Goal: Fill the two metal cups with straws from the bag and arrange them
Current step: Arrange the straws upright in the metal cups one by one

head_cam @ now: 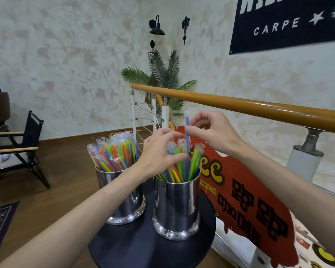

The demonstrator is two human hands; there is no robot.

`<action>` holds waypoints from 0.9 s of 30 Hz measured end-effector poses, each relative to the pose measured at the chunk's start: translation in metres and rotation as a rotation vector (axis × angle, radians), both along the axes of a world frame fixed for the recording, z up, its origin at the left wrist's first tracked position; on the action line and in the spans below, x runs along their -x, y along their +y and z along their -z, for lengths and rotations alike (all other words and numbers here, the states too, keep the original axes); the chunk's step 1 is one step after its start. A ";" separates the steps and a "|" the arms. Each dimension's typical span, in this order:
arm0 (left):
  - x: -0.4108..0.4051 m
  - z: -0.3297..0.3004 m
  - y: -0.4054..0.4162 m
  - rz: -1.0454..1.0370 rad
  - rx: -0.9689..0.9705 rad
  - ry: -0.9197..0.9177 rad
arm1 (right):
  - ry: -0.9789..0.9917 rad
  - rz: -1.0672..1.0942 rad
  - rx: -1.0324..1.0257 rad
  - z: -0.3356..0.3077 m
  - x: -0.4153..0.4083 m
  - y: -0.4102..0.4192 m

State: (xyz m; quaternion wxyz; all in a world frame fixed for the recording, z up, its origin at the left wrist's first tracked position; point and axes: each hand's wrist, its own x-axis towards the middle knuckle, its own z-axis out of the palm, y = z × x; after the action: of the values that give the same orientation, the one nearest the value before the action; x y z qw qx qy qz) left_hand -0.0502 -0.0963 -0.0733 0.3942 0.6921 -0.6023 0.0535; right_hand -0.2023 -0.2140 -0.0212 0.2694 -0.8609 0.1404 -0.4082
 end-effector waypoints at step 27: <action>-0.009 -0.012 0.006 0.112 0.045 0.095 | -0.127 0.084 0.416 -0.012 0.000 -0.008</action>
State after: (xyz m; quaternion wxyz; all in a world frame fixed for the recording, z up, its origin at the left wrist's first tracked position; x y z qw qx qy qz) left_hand -0.0415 -0.0903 -0.0616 0.4402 0.6499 -0.6194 0.0122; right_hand -0.2022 -0.2218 -0.0088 0.0768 -0.8639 0.0715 -0.4926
